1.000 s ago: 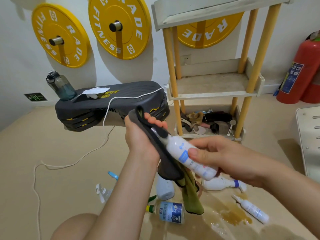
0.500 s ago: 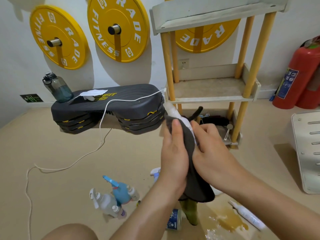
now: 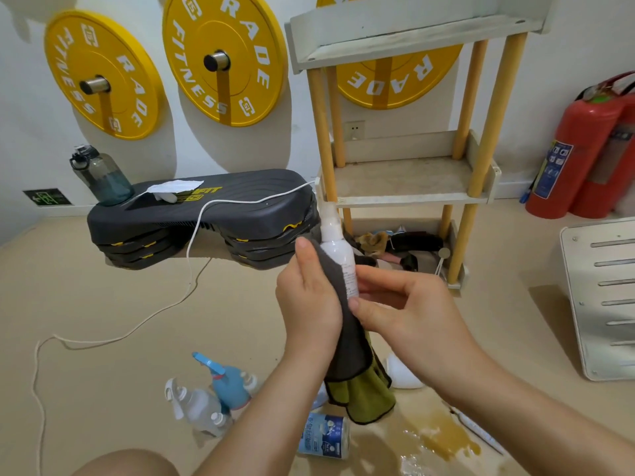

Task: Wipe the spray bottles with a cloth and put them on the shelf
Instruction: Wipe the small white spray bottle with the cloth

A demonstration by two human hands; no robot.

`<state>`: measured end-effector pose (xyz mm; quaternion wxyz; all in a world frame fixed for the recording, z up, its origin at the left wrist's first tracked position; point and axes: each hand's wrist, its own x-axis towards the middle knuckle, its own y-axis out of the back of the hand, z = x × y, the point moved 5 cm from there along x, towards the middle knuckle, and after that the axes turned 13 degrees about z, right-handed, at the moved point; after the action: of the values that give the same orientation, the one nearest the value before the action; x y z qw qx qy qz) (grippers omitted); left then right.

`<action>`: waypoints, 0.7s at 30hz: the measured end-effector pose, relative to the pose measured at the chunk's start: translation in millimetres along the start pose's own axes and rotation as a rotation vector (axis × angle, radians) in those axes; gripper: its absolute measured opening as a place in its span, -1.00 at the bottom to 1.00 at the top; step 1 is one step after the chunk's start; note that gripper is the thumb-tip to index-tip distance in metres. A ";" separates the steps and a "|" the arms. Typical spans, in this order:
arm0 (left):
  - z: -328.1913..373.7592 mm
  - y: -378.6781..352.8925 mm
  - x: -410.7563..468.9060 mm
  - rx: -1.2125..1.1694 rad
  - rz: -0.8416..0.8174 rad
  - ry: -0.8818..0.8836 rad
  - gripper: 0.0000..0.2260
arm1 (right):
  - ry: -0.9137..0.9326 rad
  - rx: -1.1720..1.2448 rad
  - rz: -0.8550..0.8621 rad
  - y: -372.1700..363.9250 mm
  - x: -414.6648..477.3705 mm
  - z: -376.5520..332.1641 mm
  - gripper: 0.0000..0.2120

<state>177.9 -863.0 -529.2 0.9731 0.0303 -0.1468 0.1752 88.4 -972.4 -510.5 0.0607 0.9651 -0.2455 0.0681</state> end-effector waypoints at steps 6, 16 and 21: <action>13.7 -14.1 -26.0 -0.099 -0.258 0.051 -0.68 | -0.162 0.145 0.044 1.7 -0.5 4.3 -0.54; 25.9 -4.2 -17.1 -0.041 -0.252 -0.001 -0.80 | 0.100 -0.157 0.204 20.9 18.6 0.7 -0.68; 28.7 -10.6 -21.2 -0.415 -0.453 0.459 -0.77 | -0.532 0.410 -0.185 1.2 21.3 29.1 -0.51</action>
<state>154.7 -883.1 -508.1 0.9801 -0.1757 0.0531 -0.0755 109.4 -987.8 -535.6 -0.1944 0.9593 -0.1455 -0.1439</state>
